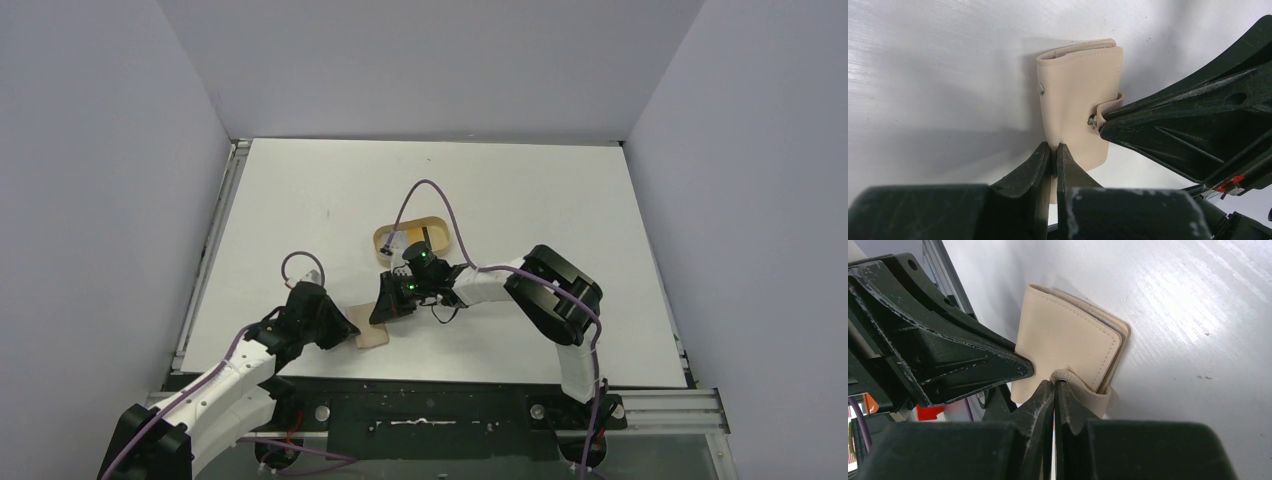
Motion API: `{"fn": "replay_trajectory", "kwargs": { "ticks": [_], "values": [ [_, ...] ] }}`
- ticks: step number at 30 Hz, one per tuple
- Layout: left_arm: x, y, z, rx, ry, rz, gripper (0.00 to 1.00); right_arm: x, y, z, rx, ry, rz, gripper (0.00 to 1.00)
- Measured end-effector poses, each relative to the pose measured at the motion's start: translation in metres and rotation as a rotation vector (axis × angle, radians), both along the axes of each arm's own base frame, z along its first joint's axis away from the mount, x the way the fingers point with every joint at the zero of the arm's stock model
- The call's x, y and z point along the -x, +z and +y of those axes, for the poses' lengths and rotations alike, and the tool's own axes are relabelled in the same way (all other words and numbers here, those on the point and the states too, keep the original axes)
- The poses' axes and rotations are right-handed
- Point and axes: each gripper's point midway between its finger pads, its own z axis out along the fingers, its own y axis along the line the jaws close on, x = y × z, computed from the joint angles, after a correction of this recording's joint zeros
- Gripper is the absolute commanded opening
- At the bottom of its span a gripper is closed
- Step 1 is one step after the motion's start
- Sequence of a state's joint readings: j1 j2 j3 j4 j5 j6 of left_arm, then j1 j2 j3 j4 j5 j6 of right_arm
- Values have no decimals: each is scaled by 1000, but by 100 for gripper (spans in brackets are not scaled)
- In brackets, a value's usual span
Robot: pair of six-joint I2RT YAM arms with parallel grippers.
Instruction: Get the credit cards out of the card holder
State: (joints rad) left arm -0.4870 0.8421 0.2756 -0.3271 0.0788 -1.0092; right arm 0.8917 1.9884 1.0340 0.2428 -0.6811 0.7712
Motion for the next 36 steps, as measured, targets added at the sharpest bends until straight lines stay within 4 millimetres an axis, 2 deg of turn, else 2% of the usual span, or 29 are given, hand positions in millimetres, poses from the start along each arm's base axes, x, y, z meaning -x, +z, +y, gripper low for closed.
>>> {"fn": "replay_trajectory", "kwargs": {
  "ticks": [18, 36],
  "values": [
    [0, -1, 1, -6, 4, 0, 0, -2, 0, 2, 2, -12, -15, 0],
    [0, -2, 4, -17, 14, 5, 0, 1, -2, 6, 136, 29, -93, 0]
  ]
}}
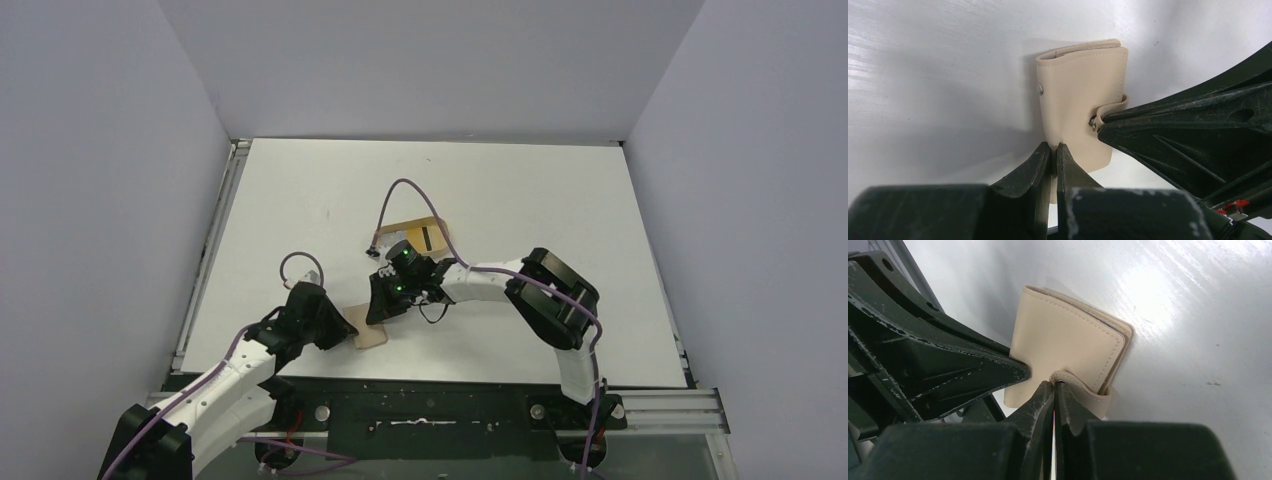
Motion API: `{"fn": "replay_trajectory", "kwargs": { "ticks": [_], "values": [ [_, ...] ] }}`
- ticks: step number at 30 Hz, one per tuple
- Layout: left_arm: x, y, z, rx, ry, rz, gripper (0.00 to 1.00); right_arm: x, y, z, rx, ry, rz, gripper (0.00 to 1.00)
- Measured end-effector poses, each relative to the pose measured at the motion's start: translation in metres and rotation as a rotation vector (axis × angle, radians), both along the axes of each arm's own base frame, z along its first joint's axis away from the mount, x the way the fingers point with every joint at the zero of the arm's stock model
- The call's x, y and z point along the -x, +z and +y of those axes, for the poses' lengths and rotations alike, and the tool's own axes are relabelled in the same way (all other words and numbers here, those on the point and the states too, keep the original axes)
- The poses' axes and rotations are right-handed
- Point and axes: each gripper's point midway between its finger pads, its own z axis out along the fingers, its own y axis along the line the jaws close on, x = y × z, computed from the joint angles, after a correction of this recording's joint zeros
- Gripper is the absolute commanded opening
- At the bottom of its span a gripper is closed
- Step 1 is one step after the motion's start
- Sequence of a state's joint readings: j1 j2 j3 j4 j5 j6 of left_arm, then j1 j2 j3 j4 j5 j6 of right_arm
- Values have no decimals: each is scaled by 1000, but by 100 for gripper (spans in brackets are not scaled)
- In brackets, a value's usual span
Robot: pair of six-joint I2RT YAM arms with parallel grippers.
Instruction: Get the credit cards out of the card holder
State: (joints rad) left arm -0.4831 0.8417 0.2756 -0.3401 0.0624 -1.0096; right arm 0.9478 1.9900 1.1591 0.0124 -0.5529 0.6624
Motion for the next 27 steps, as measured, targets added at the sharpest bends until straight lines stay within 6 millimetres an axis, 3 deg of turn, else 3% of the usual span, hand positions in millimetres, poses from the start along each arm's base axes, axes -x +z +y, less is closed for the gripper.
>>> {"fn": "replay_trajectory", "kwargs": {
  "ticks": [22, 27],
  "values": [
    [0, -4, 1, -7, 7, 19, 0, 2, -2, 5, 237, 3, -107, 0],
    [0, -4, 1, -1, 9, 20, 0, 10, -5, 9, 298, 20, -168, 0]
  ]
}}
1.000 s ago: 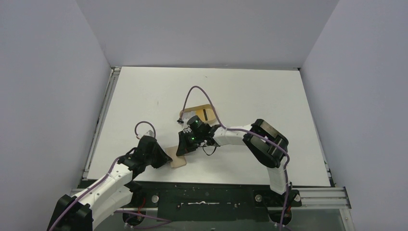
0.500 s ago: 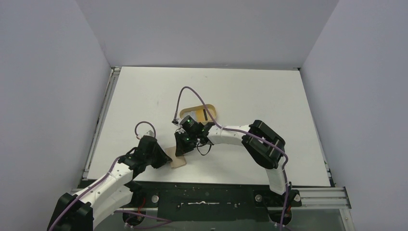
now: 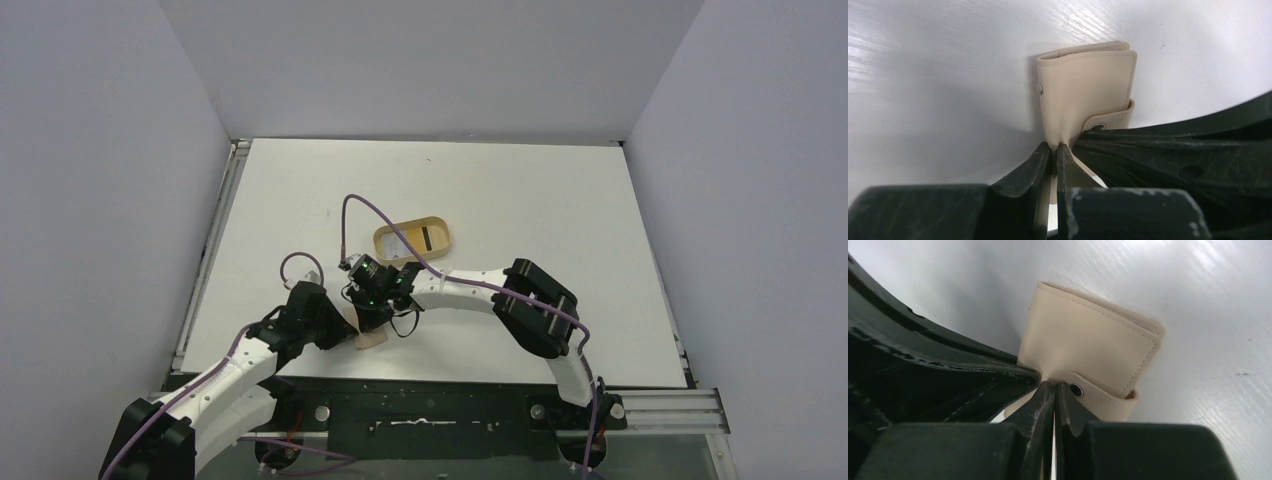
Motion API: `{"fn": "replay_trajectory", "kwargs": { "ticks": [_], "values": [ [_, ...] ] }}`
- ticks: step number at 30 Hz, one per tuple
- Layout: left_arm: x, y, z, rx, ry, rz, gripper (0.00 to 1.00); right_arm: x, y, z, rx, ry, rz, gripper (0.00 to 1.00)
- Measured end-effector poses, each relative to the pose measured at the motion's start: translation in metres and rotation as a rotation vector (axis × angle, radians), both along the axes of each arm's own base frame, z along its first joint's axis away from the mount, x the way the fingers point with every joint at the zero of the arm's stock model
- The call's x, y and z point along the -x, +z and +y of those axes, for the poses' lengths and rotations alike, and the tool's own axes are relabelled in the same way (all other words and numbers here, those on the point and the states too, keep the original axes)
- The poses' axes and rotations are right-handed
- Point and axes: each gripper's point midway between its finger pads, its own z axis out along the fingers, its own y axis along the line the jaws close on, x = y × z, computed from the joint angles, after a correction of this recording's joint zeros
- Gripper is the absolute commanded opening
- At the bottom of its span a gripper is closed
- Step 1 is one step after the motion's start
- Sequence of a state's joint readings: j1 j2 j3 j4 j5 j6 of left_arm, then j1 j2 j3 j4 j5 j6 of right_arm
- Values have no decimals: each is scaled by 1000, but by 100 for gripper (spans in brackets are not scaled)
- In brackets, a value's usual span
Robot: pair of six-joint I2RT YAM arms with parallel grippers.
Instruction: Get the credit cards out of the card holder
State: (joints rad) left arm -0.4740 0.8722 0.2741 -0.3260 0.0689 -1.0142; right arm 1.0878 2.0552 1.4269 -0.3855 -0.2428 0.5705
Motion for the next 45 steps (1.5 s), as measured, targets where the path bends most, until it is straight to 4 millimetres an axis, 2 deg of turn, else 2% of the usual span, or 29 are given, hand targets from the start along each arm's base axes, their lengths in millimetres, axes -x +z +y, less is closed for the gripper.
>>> {"fn": "replay_trajectory", "kwargs": {
  "ticks": [1, 9, 10, 12, 15, 16, 19, 22, 24, 27, 29, 31, 33, 37, 41, 44, 45],
  "values": [
    [-1, 0, 0, 2, -1, -5, 0, 5, -6, 3, 10, 11, -6, 0],
    [-1, 0, -1, 7, 0, -3, 0, 4, -5, 4, 19, 6, -29, 0],
    [-1, 0, -1, 7, 0, -3, 0, 4, -4, 4, 17, 5, -30, 6],
    [-1, 0, -1, 7, 0, -3, 0, 4, -4, 4, 13, 6, -32, 31],
    [-1, -1, 0, 4, -4, -4, 0, 3, 2, 4, -17, 6, -26, 50],
    [-1, -1, 0, 6, -2, -4, 0, 5, 6, -1, -17, 11, -20, 54],
    [-6, 2, -5, 25, -8, -24, 0, -1, 10, -16, -7, -7, -20, 57],
    [-11, 2, -8, 34, -14, -33, 0, -18, 16, -40, 15, -60, -28, 60],
    [-12, 0, -10, 34, -27, -29, 2, -35, 30, -59, 10, -112, -49, 60],
    [-18, 1, -13, 28, -52, -36, 14, -62, 63, -82, -36, -190, -111, 60],
    [-23, 2, -16, 20, -73, -38, 18, -71, 78, -92, -61, -222, -141, 60],
    [-30, 3, -20, 13, -96, -38, 23, -73, 83, -98, -76, -236, -157, 60],
    [-37, 5, -26, 12, -122, -43, 29, -68, 76, -104, -66, -237, -150, 60],
    [-56, 11, -43, 19, -190, -41, 41, -54, 47, -122, 2, -237, -102, 60],
    [-76, 12, -61, 50, -238, -41, 65, -53, 38, -132, 21, -248, -85, 61],
    [-87, 17, -71, 68, -254, -40, 96, -60, 39, -137, 16, -265, -93, 61],
    [-93, 22, -73, 67, -261, -57, 97, -62, 41, -141, 13, -272, -98, 62]
  ]
}}
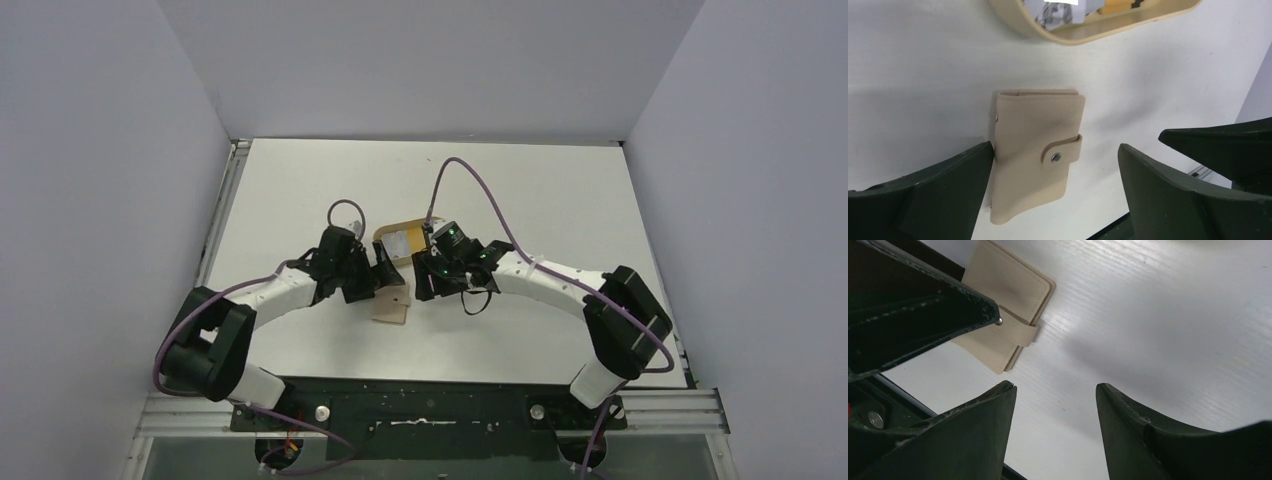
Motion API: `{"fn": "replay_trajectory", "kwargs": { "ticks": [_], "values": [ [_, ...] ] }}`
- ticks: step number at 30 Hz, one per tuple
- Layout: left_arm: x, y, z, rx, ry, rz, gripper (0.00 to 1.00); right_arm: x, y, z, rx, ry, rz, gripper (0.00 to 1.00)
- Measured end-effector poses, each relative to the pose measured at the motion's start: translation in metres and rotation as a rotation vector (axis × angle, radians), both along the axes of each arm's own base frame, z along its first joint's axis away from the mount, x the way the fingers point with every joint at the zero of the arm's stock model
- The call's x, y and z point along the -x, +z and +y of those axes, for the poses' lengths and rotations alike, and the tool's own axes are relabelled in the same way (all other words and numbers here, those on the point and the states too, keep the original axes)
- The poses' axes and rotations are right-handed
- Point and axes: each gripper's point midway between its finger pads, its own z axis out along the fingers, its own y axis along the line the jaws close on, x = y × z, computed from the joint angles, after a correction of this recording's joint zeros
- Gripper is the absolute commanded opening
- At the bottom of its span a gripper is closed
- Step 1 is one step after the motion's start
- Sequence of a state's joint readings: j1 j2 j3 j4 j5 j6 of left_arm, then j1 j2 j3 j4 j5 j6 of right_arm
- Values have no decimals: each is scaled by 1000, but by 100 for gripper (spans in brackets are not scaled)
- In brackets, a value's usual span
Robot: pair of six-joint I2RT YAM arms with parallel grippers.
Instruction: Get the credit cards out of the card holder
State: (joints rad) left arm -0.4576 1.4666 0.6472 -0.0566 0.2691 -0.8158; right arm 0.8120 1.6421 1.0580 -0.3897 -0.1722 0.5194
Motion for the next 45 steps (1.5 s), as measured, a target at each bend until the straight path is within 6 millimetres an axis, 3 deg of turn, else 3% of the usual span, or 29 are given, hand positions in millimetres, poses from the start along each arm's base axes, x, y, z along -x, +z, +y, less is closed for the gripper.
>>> {"fn": "replay_trajectory", "kwargs": {
  "ticks": [2, 9, 11, 19, 23, 28, 33, 39, 45],
  "values": [
    [-8, 8, -2, -4, -5, -22, 97, -4, 6, -7, -10, -14, -15, 64],
    [-31, 51, 16, -86, -2, -139, 97, -21, 39, -27, -101, -68, -95, 99],
    [-37, 68, 28, -101, 12, -187, 97, -23, 46, -33, -126, -75, -110, 100],
    [-57, 143, 112, -198, 161, -427, 97, -42, 75, -56, -159, -141, -198, 100],
    [-60, 166, 156, -248, 256, -507, 97, -55, 83, -87, -70, -246, -275, 100],
    [-57, 179, 188, -302, 315, -558, 97, -70, 107, -133, 16, -408, -401, 100],
    [-52, 177, 192, -327, 300, -552, 97, -71, 129, -166, 56, -507, -504, 100],
    [-48, 180, 190, -322, 290, -559, 97, -65, 118, -181, 102, -529, -503, 100],
    [-47, 184, 190, -319, 292, -572, 97, -61, 110, -183, 118, -522, -488, 100]
  ]
}}
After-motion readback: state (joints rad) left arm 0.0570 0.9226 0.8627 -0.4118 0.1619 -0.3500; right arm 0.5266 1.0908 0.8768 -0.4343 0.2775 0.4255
